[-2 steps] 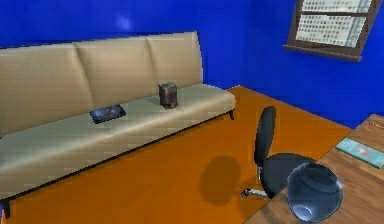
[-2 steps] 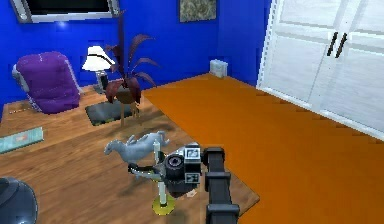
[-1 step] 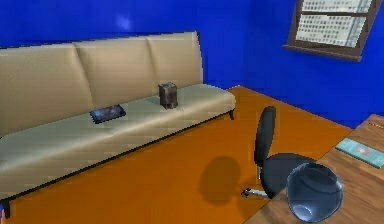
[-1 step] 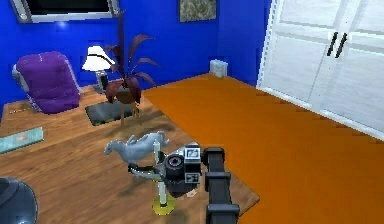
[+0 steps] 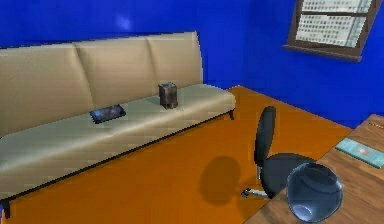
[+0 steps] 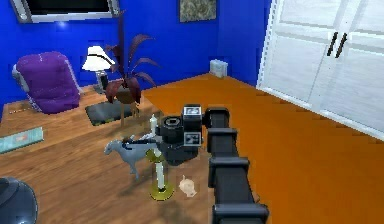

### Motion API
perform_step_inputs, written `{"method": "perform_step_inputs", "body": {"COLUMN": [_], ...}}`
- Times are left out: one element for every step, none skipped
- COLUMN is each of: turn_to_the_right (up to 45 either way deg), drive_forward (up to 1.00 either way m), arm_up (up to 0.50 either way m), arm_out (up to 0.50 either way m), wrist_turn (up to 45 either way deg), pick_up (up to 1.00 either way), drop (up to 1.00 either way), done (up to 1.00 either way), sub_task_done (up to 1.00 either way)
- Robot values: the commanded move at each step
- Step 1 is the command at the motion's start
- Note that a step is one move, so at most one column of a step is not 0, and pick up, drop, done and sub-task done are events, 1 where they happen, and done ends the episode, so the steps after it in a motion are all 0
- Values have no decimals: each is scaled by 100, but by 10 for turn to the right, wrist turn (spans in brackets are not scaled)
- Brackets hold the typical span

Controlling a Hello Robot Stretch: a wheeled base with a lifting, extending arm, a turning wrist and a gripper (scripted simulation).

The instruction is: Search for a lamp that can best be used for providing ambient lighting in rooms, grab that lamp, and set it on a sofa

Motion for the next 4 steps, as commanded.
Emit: {"method": "perform_step_inputs", "body": {"turn_to_the_right": [0, 0, 0, 0], "drive_forward": [0, 0, 0, 0], "arm_up": [6, 0, 0, 0], "arm_out": [0, 0, 0, 0], "wrist_turn": [0, -450, -450, -60], "pick_up": [0, 0, 0, 0], "drop": [0, 0, 0, 0], "done": [0, 0, 0, 0], "sub_task_done": [0, 0, 0, 0]}}
